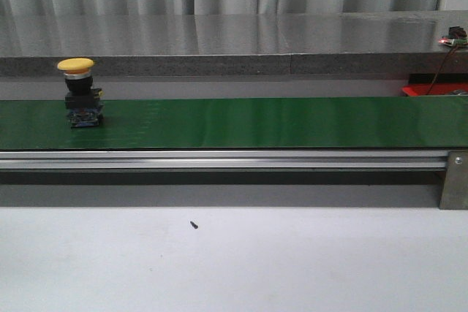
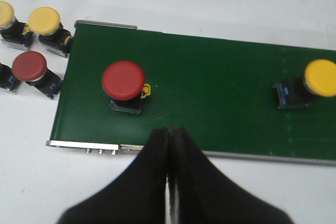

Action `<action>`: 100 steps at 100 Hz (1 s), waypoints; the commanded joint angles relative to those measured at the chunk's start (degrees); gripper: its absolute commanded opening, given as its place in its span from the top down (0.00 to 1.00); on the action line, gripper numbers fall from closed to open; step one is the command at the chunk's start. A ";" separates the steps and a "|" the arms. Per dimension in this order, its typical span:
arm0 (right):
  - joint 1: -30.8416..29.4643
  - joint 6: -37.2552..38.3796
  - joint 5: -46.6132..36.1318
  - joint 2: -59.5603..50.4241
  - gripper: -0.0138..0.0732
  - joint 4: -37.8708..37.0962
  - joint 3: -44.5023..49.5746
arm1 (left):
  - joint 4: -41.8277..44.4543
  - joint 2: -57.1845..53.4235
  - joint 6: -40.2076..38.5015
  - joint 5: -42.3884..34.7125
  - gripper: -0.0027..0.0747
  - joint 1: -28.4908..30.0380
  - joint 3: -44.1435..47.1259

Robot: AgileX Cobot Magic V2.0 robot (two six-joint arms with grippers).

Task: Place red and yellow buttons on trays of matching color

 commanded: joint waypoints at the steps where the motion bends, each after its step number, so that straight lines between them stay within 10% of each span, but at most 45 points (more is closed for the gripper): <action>1: 0.05 0.12 -3.54 0.17 0.92 0.21 -1.22 | -2.50 -5.07 2.57 -1.08 0.99 -1.38 1.25; 100: -0.01 0.12 -3.02 0.17 0.92 0.91 -1.22 | -7.09 -35.29 0.54 -4.59 0.99 -10.25 23.87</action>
